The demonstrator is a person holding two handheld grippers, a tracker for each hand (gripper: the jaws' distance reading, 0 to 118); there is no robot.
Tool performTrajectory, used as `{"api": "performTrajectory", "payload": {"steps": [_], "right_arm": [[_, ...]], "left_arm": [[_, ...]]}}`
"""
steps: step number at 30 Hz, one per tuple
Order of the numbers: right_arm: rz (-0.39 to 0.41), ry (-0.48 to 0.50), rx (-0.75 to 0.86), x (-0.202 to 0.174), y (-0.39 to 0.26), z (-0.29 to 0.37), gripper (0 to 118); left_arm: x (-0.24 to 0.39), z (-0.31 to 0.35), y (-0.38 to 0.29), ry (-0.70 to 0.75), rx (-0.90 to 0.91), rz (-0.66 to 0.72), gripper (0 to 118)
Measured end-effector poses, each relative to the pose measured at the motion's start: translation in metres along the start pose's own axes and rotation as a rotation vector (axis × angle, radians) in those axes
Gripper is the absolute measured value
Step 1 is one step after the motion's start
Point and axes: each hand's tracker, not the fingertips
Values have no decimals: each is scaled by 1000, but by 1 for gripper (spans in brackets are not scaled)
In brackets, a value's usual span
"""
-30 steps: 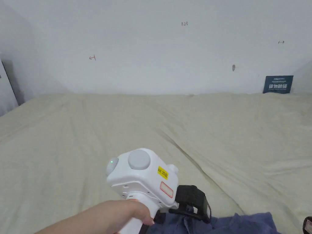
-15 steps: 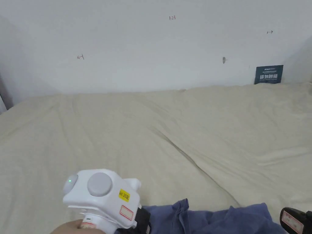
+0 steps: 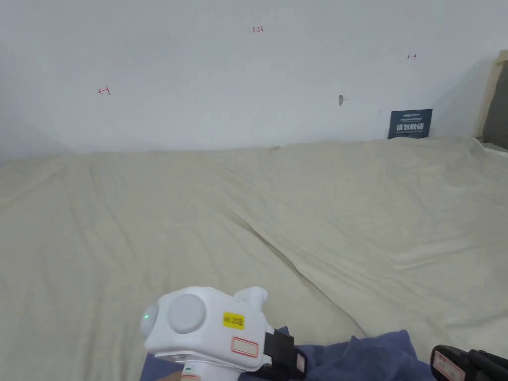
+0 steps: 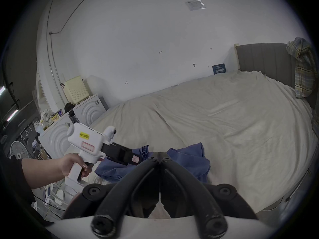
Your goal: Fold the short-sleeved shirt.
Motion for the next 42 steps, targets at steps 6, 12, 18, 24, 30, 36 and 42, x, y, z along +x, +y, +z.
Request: {"api": "performTrajectory", "payload": {"steps": [6, 12, 18, 24, 30, 36, 42], "right_arm": [[27, 14, -3, -8, 8, 0, 0], [45, 8, -1, -16, 9, -11, 0], [21, 53, -12, -28, 10, -16, 0], [60, 28, -13, -39, 11, -19, 0], [12, 33, -44, -42, 9, -34, 0], [0, 39, -62, -44, 7, -40, 0], [-4, 24, -72, -39, 6, -39, 0]], "left_arm": [[-6, 74, -12, -62, 170, 66, 0], [-76, 149, -29, 169, 182, 174, 0], [-137, 166, -45, 120, 158, 237, 53], [-178, 168, -50, -4, 156, 317, 118], [-178, 142, -48, -196, 202, 416, 118], [-171, 112, -39, -212, 171, 381, 118], [-174, 128, -39, -128, 167, 404, 87]]}}
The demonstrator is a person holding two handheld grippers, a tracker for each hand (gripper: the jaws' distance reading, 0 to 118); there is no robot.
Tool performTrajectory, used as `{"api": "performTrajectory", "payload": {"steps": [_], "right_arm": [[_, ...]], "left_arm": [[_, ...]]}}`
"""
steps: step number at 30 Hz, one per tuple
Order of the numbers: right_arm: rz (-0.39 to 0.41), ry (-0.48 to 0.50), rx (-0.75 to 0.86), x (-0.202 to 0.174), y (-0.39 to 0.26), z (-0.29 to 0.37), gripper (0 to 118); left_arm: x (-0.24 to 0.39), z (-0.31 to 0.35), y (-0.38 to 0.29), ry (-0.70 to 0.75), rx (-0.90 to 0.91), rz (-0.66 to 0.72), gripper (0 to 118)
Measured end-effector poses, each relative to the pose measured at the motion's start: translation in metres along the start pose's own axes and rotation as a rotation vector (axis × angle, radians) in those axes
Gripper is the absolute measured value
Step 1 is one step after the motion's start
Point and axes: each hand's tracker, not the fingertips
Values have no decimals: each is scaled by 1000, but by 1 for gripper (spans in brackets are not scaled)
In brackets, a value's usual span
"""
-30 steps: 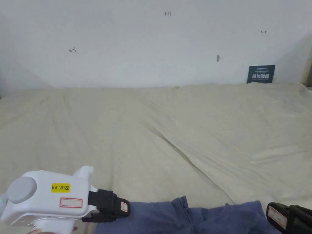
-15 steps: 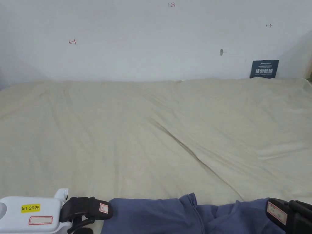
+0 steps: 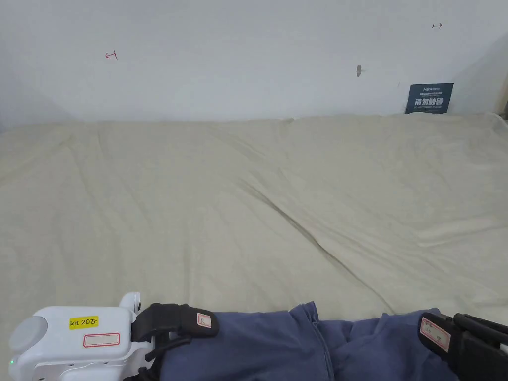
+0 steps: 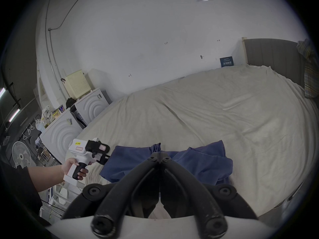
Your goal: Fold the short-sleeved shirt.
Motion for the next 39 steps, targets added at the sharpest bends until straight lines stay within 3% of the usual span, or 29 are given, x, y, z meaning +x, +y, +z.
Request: {"api": "performTrajectory", "payload": {"steps": [1, 2, 3, 4, 6, 9, 12, 14, 16, 19, 24, 31, 34, 36, 39], "right_arm": [[-3, -1, 2, 0, 0, 1, 0], [-6, -2, 3, 2, 0, 1, 0], [-10, -1, 4, 2, -1, 1, 0], [-16, 0, 4, 3, -1, 2, 0], [-19, -1, 2, 4, -1, 2, 0], [-20, -6, 1, 4, -3, 5, 0], [-22, -2, -1, 4, -3, 6, 0], [-16, 3, 0, 3, -2, 6, 0], [-4, 1, -2, 2, -1, 5, 0], [-3, 13, 0, 4, -1, 2, 0], [-17, 47, 6, 9, -2, 4, 0], [-30, 29, 20, 26, -3, 20, 0], [-31, 6, 37, 37, -2, 30, 0], [-38, -9, 49, 44, -1, 36, 0], [-49, -30, 53, 51, -1, 40, 0]], "left_arm": [[2, 2, -1, 62, 0, -30, 61], [4, 5, -2, 146, -1, -70, 19], [9, 3, -10, 268, -4, -133, 6], [8, 4, -11, 327, -24, -137, 6], [11, 11, -10, 189, -2, -76, 6], [38, 9, -21, 294, 3, -225, 6], [57, 21, -23, 378, 0, -273, 6], [71, 33, -23, 513, 3, -323, 6], [79, 45, -20, 766, 40, -416, 6], [100, 56, -23, 935, 83, -478, 6], [141, 38, -29, 810, 89, -409, 6], [195, -85, -42, 498, -81, -364, 6], [203, -143, -43, 455, -133, -335, 6], [197, -177, -36, 424, -179, -229, 6], [202, -210, -41, 386, -225, -243, 6]]}}
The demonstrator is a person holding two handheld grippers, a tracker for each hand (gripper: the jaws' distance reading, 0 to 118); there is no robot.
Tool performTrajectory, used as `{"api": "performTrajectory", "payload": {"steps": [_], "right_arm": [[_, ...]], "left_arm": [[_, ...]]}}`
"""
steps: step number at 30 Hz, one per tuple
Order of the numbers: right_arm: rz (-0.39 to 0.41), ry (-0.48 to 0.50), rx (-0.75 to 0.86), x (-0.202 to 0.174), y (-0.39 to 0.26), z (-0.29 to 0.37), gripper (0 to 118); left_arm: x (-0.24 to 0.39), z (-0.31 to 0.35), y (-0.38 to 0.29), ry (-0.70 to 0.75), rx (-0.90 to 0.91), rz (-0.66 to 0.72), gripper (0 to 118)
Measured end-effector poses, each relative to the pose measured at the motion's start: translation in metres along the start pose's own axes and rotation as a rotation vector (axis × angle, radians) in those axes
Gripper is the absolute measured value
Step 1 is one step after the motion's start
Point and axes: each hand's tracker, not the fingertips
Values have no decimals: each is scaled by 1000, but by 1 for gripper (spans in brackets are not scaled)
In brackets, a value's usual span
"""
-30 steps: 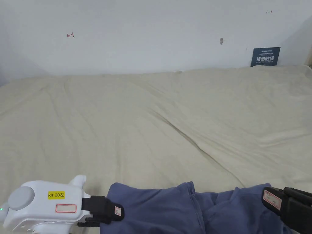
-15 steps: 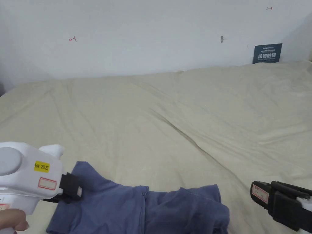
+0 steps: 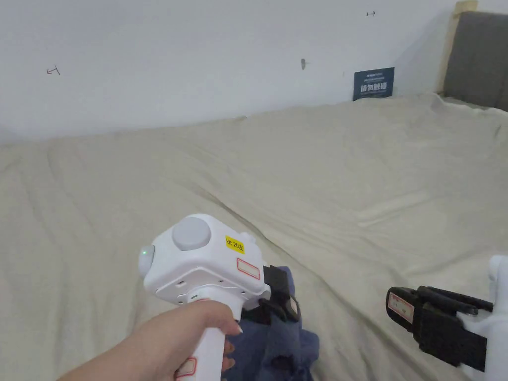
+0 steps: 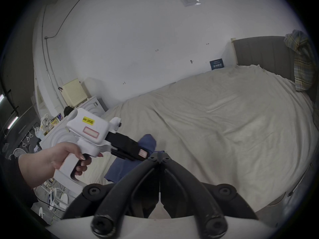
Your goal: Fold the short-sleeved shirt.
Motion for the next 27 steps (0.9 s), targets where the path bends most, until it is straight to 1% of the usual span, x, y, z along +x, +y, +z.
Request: {"api": "performTrajectory", "payload": {"steps": [1, 2, 3, 5, 6, 8, 11, 13, 14, 15, 16, 17, 18, 19, 21, 23, 24, 25, 27], "right_arm": [[-4, -7, 3, 3, 0, 1, 0], [-9, -10, 4, 5, 0, 2, 0], [-16, -11, 4, 5, -1, 2, 0], [-25, -11, 3, 8, -1, 2, 0], [-27, -11, 3, 9, -2, 1, 0], [-30, -6, 1, 10, -3, 0, 0], [-29, 5, 9, 7, -4, -1, 0], [-37, 12, 12, 8, -6, -2, 0], [-42, 17, 11, 9, -7, -3, 0], [-46, 20, 9, 10, -9, -4, 0], [-46, 21, 4, 11, -9, -5, 0], [-44, 20, 0, 11, -10, -5, 0], [-42, 16, -4, 12, -11, -5, 0], [-43, 14, -5, 13, -12, -5, 0], [-50, 13, -5, 16, -13, -3, 0], [-67, 6, -19, 20, -12, -3, 0], [-67, -3, -20, 20, -12, -3, 0], [-64, -8, -16, 20, -12, -2, 0], [-54, -15, -19, 22, -11, -2, 0]], "left_arm": [[2, -5, 2, -24, -6, 2, 7], [2, -7, 2, -54, -26, 7, 13], [0, -6, 3, -95, -33, 40, 39], [-1, 2, 0, -125, -23, 49, 97], [-1, 11, -2, -131, -2, 29, 118], [1, 35, -8, -111, 72, -36, 118], [-7, 64, -26, -17, 202, -103, 118], [-11, 72, -41, 29, 213, -119, 118], [-14, 72, -46, 22, 210, -134, 116], [-15, 69, -49, 20, 209, -160, 100], [-10, 62, -52, 28, 191, -197, 70], [-7, 54, -52, 47, 162, -215, 31], [-2, 39, -53, 98, 119, -253, 1], [2, 25, -55, 143, 106, -287, 1], [14, -4, -52, 158, 82, -350, 1], [26, -30, -51, 255, 81, -402, 1], [32, -44, -52, 318, 92, -453, 1], [36, -56, -53, 336, 92, -490, 1], [38, -75, -52, 314, 36, -461, 1]]}}
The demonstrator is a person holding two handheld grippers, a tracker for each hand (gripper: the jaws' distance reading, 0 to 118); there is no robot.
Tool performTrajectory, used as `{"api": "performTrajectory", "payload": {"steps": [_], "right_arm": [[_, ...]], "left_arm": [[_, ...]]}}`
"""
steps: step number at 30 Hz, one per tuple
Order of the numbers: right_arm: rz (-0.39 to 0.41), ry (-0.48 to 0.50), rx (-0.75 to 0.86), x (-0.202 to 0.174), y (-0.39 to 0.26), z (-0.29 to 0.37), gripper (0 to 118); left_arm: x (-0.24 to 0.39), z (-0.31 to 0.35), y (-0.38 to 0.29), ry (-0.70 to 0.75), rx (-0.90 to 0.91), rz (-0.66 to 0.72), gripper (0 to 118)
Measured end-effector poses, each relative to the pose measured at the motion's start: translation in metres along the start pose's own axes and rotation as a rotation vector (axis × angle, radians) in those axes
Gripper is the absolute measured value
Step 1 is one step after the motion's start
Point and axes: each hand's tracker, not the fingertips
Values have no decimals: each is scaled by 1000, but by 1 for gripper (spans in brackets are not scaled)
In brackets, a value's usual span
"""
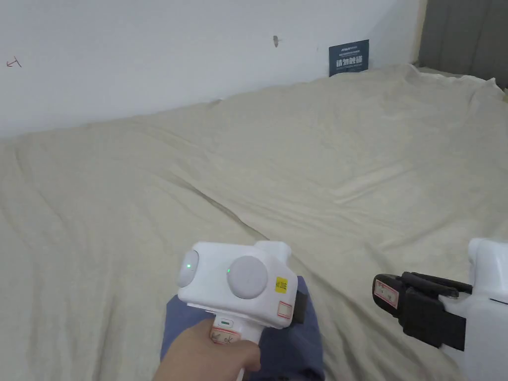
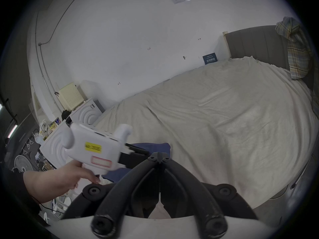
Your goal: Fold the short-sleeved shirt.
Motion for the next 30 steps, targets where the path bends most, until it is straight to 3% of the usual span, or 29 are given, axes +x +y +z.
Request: {"api": "performTrajectory", "payload": {"steps": [5, 7, 9, 11, 18, 20, 22, 25, 27, 30], "right_arm": [[-1, -15, -19, 3, 2, -4, 0], [-8, -17, -24, 1, 2, -5, 0], [-28, 12, -20, -3, 4, -3, 0], [-38, 55, -4, -9, 7, 2, 0], [58, 99, 140, -55, 26, 30, 0], [119, 60, 235, -72, 30, 38, 0], [214, 39, 293, -89, 36, 45, 0], [285, 15, 400, -111, 35, 54, 0], [324, -42, 482, -121, 31, 59, 0], [380, -246, 735, -125, 4, 58, 0]], "left_arm": [[5, -19, 2, -30, -11, 96, 1], [1, -11, 4, -116, 25, 166, 1], [-7, 14, -2, -259, 156, 247, 1], [-12, 50, -15, -263, 334, 262, 1], [-50, 184, -86, 217, 752, 167, 1], [-60, 213, -110, 335, 833, 178, 1], [-71, 239, -134, 361, 937, 214, 1], [-71, 261, -162, 537, 1098, 197, 1], [-70, 264, -177, 676, 1179, 158, 1], [-73, 258, -197, 775, 1245, 199, 1]]}}
